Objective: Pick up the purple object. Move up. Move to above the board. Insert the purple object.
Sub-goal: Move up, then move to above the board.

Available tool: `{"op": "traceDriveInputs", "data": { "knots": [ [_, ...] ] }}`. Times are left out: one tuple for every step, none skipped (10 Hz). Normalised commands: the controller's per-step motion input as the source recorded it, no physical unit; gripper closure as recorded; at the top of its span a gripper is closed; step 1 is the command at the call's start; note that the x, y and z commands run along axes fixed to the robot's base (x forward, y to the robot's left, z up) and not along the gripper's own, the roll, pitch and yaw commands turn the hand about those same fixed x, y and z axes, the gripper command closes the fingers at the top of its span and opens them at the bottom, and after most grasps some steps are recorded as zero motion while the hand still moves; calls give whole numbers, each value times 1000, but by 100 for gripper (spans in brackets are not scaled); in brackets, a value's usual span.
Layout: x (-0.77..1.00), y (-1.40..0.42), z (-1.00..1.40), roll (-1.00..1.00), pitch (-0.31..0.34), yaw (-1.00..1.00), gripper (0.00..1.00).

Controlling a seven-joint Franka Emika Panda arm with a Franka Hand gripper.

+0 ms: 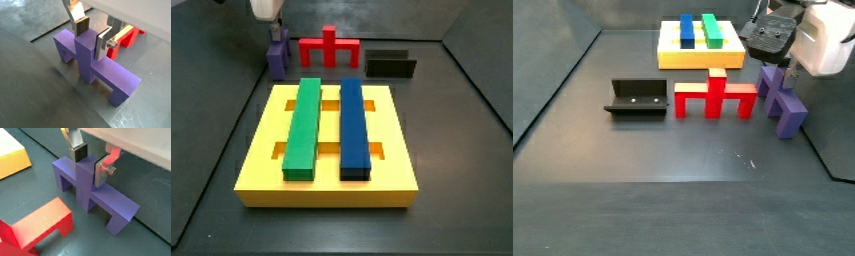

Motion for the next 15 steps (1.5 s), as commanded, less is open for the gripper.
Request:
{"op": "traceDriveInputs", "data": {
  "knots": [
    [0, 0, 833, 0, 0, 0, 100],
    [-71, -12, 731, -20, 65, 26, 100],
    [-87, -14, 467, -22, 74, 22, 100],
    [-87, -14, 467, -22, 74, 22, 100],
    [-54, -4, 395, -12, 34, 21, 100],
    [-58, -6, 385, -14, 40, 20, 100],
    [-50, -5, 286, -11, 35, 12, 100],
    [0, 0, 1400, 0, 0, 0, 100],
    [9, -2, 1400, 0, 11, -6, 100],
    [-34, -10, 1400, -4, 27, -4, 100],
    [-7, -3, 1400, 4, 6, -3, 100],
    [77, 20, 901, -7, 67, -1, 100],
    [59, 8, 562, -16, 114, -3, 100],
    [27, -7, 270, -8, 68, 1, 100],
    [783, -1400, 203, 19, 7, 1000, 100]
  ]
}}
